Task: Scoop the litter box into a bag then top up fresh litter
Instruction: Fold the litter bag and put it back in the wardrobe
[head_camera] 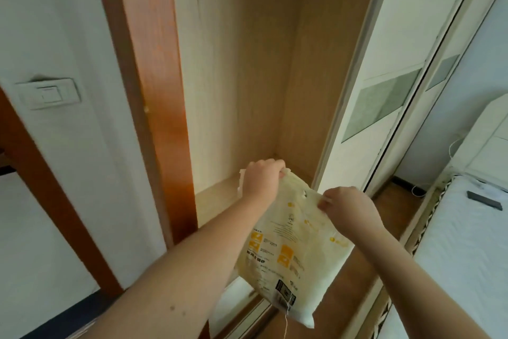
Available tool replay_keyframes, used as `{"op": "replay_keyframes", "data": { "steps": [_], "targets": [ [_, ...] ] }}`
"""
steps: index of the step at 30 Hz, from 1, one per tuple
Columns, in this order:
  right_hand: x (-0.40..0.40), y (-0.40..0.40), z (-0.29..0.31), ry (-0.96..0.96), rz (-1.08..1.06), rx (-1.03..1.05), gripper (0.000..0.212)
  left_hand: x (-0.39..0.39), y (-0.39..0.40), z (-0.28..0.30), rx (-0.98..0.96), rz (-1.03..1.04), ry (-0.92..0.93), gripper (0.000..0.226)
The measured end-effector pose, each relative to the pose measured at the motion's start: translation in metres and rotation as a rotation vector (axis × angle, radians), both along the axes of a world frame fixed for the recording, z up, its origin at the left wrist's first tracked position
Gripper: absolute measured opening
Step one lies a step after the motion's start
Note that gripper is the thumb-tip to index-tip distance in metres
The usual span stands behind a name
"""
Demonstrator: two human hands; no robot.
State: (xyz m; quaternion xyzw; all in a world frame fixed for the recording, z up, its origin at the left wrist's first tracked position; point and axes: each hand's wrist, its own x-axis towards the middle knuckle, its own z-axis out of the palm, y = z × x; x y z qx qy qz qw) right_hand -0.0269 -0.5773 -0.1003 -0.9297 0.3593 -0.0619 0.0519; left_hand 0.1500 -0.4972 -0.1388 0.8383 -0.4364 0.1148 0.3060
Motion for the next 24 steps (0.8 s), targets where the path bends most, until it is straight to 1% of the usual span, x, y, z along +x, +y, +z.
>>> {"op": "replay_keyframes", "data": {
  "steps": [3, 6, 10, 12, 15, 17, 21, 24],
  "targets": [
    [0.032, -0.037, -0.029, 0.034, 0.063, 0.064, 0.023, 0.028, -0.039, -0.018, 0.011, 0.012, 0.004, 0.015],
    [0.064, -0.063, -0.047, 0.074, 0.121, 0.170, 0.022, 0.056, -0.068, -0.030, 0.073, 0.035, -0.039, 0.020],
    [0.114, -0.099, -0.054, 0.044, 0.205, 0.261, 0.021, 0.110, -0.102, -0.030, 0.168, 0.056, -0.032, 0.020],
    [0.144, -0.121, -0.054, 0.048, 0.237, 0.273, 0.019, 0.137, -0.118, -0.027, 0.223, 0.070, -0.059, 0.021],
    [0.188, -0.152, -0.055, 0.070, 0.260, 0.247, 0.023, 0.180, -0.137, -0.024, 0.328, 0.085, -0.058, 0.014],
    [0.215, -0.168, -0.058, 0.096, 0.246, 0.263, 0.022, 0.208, -0.148, -0.022, 0.418, 0.076, -0.102, 0.011],
    [0.262, -0.187, -0.067, 0.168, 0.258, 0.287, 0.022, 0.262, -0.173, -0.023, 0.624, 0.025, -0.248, 0.016],
    [0.284, -0.189, -0.075, 0.193, 0.304, 0.313, 0.027, 0.295, -0.186, -0.026, 0.750, -0.054, -0.298, 0.020]
  ]
}}
